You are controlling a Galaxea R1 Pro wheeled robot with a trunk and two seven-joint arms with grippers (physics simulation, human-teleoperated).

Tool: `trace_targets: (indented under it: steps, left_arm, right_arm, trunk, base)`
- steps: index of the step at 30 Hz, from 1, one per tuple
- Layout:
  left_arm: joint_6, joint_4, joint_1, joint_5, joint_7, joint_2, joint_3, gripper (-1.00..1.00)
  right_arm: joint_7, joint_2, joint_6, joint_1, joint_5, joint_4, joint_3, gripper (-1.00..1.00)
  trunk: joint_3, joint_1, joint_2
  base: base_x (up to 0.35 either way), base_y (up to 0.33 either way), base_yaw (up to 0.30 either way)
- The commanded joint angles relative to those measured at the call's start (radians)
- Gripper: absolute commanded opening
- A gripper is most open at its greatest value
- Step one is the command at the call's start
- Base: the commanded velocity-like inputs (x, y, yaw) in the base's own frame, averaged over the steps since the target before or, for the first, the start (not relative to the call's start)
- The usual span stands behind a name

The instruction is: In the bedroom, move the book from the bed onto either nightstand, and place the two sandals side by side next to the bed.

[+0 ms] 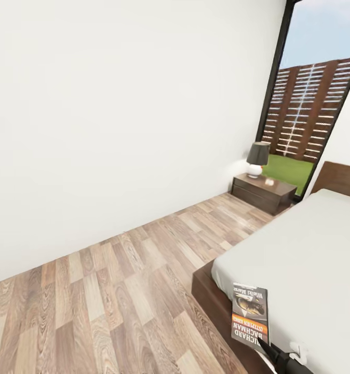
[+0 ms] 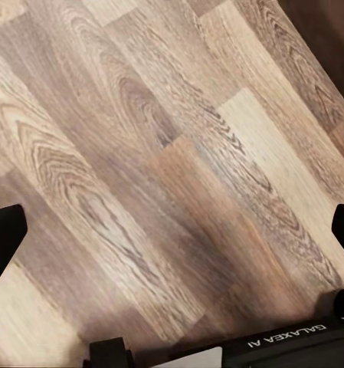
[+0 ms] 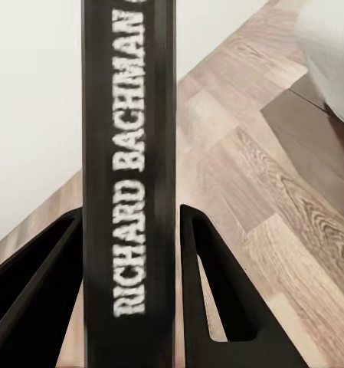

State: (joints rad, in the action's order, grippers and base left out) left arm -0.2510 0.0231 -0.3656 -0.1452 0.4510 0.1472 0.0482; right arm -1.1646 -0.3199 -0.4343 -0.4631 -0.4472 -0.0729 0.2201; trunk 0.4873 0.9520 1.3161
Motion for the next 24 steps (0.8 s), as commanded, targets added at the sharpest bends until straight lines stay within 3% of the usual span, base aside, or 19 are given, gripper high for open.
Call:
trace_targets:
  steps: [1,24]
  left_arm:
    - [-0.002,-0.002,-0.001,-0.01,0.005,0.0,0.005,1.0]
    - [-0.002,-0.002,-0.001,-0.01,0.005,-0.002,0.005,1.0]
  right_arm:
    - [-0.004,-0.001,-0.006,-0.002,0.004,-0.004,0.011,-1.0]
    - [-0.004,-0.001,-0.006,-0.002,0.004,-0.004,0.011,-1.0]
  trunk:
    - [0.001,0.0,0.001]
    - [0.001,0.0,0.001]
  base:
    - [0.0,0.0,0.292]
    - [0.0,0.0,0.292]
